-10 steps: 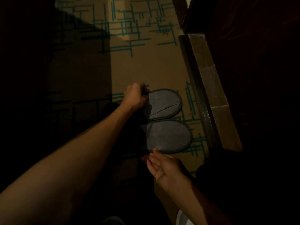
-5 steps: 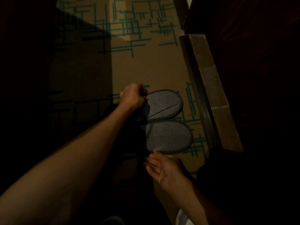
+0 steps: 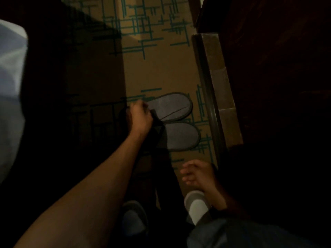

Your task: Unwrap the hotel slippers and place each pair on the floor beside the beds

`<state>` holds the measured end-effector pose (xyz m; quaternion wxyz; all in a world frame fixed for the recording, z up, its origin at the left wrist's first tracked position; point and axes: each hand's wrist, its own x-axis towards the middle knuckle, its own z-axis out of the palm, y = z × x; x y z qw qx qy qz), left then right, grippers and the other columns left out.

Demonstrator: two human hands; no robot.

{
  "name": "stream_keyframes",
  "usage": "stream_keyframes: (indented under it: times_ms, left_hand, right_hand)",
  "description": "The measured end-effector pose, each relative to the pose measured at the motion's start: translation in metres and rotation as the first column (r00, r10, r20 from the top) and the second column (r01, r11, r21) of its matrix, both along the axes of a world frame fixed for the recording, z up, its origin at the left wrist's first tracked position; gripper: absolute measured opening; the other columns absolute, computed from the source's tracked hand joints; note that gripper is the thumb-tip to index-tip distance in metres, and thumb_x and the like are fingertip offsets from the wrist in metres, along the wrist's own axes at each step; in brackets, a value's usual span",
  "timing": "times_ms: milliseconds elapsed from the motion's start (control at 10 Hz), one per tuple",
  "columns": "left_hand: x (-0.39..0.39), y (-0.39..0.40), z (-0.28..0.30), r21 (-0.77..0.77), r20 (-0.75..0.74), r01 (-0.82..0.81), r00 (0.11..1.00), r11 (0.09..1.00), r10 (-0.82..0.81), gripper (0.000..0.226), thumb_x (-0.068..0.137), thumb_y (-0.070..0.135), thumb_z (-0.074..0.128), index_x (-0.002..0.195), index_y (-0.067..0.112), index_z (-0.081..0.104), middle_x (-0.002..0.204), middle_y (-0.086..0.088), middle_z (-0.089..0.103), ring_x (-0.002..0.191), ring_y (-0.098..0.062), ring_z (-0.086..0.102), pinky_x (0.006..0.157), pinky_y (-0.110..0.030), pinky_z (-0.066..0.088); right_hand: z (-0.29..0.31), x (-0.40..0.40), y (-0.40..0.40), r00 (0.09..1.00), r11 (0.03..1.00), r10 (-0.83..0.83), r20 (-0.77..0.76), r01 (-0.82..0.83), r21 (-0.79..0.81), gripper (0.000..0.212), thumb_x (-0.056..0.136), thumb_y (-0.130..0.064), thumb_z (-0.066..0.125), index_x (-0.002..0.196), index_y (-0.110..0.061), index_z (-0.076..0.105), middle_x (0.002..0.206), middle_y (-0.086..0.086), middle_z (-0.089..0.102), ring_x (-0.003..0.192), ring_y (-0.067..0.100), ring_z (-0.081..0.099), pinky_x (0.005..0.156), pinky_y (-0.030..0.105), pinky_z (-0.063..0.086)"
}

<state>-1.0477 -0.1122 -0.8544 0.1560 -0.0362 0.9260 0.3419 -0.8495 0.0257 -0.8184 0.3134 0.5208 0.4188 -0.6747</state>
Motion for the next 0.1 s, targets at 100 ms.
stream_keyframes:
  times_ms: [100]
  left_hand:
    - [0.0475, -0.0266, 0.0350, 0.082, 0.173, -0.081, 0.983, 0.993, 0.066, 0.023, 0.082, 0.000, 0.053, 0.101, 0.000, 0.064, 0.097, -0.024, 0.069, 0.093, -0.035, 0.066, 0.085, -0.042, 0.054]
  right_hand:
    - [0.0393, 0.0195, 0.0239, 0.996, 0.977, 0.091, 0.017, -0.093, 0.192, 0.032, 0.100, 0.003, 0.033, 0.078, -0.012, 0.051, 0.071, 0.012, 0.054, 0.040, 0.015, 0.055, 0.042, 0.020, 0.041]
